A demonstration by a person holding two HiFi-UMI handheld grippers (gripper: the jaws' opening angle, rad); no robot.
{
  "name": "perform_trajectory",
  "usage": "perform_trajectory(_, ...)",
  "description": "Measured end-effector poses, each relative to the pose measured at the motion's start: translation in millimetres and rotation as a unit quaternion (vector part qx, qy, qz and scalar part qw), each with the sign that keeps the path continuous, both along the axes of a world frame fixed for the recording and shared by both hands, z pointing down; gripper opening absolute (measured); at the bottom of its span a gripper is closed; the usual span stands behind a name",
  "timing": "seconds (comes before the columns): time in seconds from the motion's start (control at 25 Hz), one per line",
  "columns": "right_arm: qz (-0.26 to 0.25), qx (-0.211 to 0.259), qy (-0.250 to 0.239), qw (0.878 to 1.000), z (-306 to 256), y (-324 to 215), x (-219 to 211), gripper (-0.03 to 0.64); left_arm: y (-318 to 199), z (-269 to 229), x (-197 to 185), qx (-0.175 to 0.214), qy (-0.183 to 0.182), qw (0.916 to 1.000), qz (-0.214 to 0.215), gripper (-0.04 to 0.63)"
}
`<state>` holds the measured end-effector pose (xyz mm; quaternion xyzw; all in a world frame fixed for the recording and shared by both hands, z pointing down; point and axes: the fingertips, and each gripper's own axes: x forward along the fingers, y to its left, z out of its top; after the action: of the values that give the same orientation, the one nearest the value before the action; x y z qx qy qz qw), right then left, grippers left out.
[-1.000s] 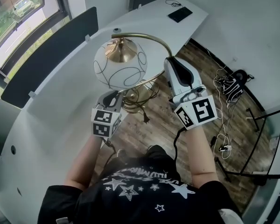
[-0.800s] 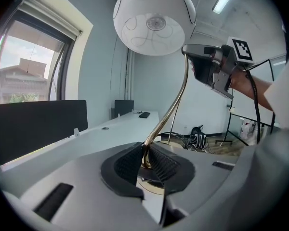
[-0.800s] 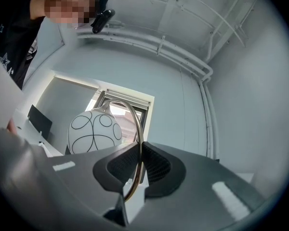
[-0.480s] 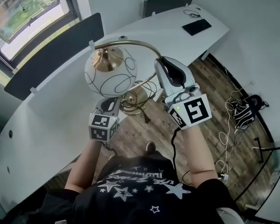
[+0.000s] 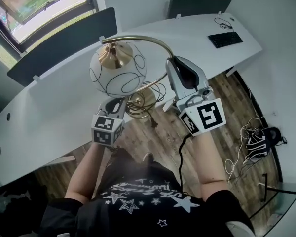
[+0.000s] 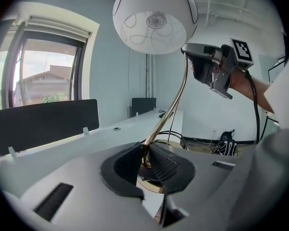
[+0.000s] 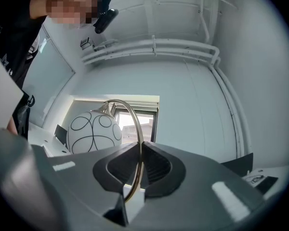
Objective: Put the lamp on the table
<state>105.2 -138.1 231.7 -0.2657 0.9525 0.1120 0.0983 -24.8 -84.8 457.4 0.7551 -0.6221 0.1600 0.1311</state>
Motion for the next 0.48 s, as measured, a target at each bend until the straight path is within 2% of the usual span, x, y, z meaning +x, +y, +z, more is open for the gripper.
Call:
perform_trajectory(0.28, -0.006, -0.001, 0.004, 1.000, 6.6, -7.5, -1.6, 0.034, -7.3, 6.6, -0.9, 0.001, -0.001, 1.0000, -0.002, 0.052)
perform_trajectory(0.48, 0.014, -0.008, 0.014, 1.000, 11.4, -78.2, -8.2, 0.034, -82.1, 14.3, -5.7, -0.003, 0.006, 0.9997, 0.024, 0.052)
